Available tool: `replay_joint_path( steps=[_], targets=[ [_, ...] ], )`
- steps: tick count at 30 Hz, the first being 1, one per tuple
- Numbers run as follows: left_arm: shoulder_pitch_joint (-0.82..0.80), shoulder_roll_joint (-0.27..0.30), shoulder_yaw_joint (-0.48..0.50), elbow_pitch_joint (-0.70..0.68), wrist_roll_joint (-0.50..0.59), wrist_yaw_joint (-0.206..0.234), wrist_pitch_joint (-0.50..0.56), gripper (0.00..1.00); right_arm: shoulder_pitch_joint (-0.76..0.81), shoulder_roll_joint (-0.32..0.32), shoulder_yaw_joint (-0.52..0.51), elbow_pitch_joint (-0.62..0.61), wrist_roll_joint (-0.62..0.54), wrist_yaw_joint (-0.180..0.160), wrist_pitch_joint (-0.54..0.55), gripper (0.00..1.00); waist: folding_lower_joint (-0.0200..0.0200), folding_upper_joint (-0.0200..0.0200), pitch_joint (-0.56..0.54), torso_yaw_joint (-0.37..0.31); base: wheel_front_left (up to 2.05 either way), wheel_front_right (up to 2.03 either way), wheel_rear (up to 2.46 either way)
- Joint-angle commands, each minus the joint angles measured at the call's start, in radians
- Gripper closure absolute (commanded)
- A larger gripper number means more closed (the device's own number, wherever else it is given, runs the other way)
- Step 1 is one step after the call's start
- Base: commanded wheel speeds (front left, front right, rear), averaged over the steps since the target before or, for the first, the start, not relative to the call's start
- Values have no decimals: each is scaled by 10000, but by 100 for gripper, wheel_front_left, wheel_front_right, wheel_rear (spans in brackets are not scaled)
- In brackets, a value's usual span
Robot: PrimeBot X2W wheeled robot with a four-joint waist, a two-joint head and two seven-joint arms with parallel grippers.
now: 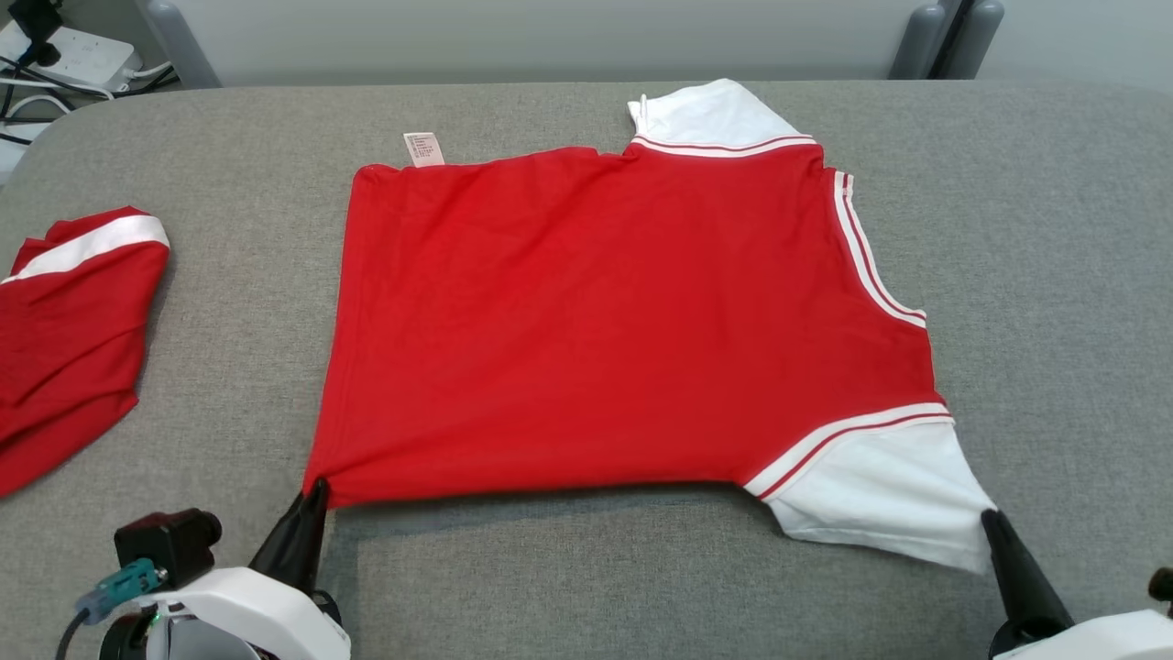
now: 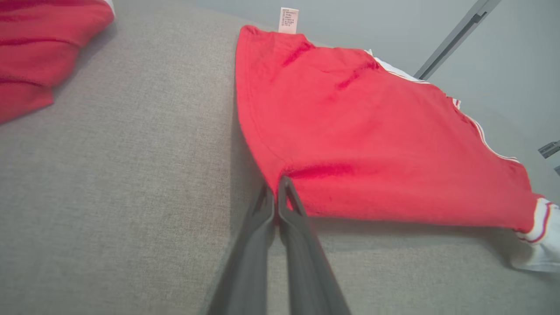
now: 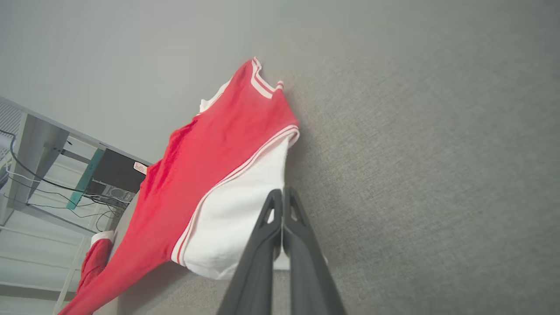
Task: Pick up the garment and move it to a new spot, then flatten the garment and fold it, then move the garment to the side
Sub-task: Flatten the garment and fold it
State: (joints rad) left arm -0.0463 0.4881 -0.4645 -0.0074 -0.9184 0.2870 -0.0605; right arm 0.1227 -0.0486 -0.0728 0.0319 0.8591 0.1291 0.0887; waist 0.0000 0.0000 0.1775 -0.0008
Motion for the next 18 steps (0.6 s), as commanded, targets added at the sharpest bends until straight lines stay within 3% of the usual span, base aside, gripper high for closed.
replay_joint_path(
  steps=[1,13,14,15,16,17,18],
  targets=[
    [-159,204,354,41,-54,-4,-17,100,-175,-106,139,-34,-129,16,121,100,0,0,4,-19,0,0,0],
    [-233,-408,239,1723,-496,-628,-311,100,-173,-19,604,1119,278,16,131,100,0,0,-46,66,0,0,0],
    [-271,-439,260,1811,-480,-652,-404,94,-180,-19,651,1158,311,16,98,98,0,0,-49,75,0,0,0],
    [-301,-479,266,1908,-475,-672,-470,23,-188,-19,687,1192,291,16,65,67,0,0,-60,82,0,0,0],
    [-315,-539,238,1985,-526,-752,-462,0,-198,-19,712,1197,318,16,21,20,0,0,-69,83,0,0,0],
    [-329,-590,273,2036,-550,-800,-562,0,-205,-18,710,1177,313,16,-34,0,0,0,-84,79,0,0,0],
    [-331,-630,314,2091,-568,-798,-646,0,-208,-18,682,1135,255,16,-88,0,0,0,-109,78,0,0,0]
  ],
)
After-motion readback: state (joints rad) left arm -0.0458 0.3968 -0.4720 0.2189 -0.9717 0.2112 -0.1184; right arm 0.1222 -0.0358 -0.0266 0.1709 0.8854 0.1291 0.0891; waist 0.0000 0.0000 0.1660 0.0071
